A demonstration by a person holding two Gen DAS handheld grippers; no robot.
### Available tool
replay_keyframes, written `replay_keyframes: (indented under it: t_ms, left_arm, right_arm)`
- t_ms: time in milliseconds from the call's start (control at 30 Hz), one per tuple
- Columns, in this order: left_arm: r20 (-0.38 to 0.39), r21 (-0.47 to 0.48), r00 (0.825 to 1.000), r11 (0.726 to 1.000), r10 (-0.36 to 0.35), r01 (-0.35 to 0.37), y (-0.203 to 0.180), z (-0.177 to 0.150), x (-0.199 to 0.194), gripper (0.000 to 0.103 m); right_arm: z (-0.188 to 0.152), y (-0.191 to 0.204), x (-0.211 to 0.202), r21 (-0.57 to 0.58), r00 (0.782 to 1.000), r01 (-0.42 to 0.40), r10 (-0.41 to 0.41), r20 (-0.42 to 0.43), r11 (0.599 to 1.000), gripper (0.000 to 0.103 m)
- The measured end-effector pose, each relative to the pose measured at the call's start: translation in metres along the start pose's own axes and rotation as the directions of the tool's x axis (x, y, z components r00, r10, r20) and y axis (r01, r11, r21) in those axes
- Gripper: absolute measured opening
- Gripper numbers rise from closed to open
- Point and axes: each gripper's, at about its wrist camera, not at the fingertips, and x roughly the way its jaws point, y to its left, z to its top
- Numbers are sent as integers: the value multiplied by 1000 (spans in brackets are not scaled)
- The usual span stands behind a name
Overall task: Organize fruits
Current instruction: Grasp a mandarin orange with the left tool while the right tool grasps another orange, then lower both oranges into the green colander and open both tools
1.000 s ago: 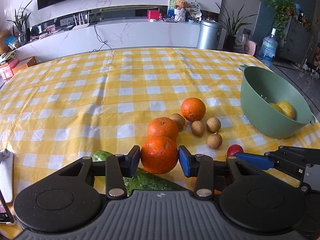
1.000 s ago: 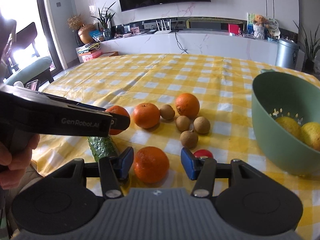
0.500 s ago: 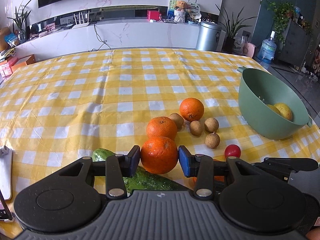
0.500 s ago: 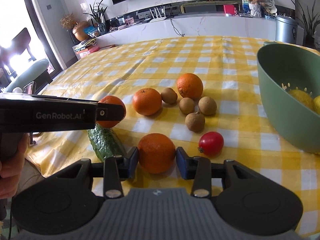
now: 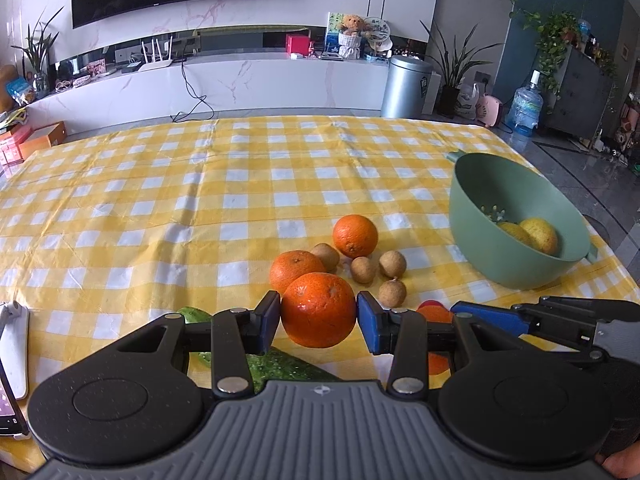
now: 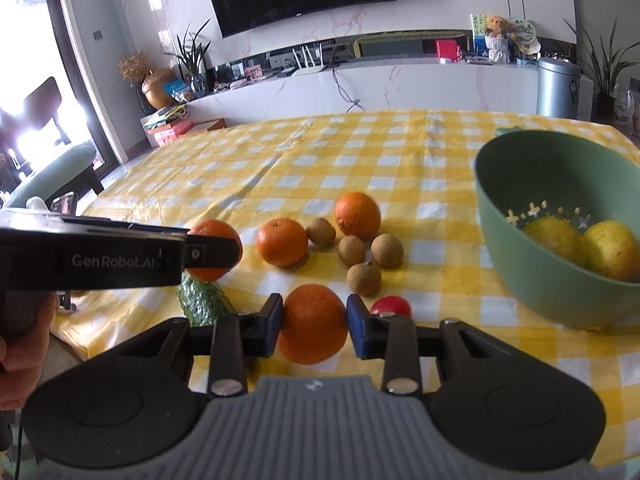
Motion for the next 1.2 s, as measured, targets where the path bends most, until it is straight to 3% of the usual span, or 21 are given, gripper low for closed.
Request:
replay_keyframes:
  t_ms: [333, 633, 1000, 1200]
  left_arm:
    - [34, 10, 998, 998, -55, 55, -26, 14, -18, 47]
    - [46, 23, 988, 989, -147, 146, -58, 35, -21, 47]
    - [21, 48, 958, 957, -287, 286, -108, 71, 8, 47]
    - [-29, 73, 946, 943, -322, 323, -130, 84, 36, 47]
  right_arm:
    - [18, -19, -45, 15, 995, 35, -36, 98, 999, 31]
    - [38, -48, -75, -18, 984, 105, -101, 144, 994, 30]
    - [68, -97, -98, -79, 971, 208, -196, 136, 975, 30]
    - [81, -120, -90, -144, 965, 259, -248, 90, 955, 30]
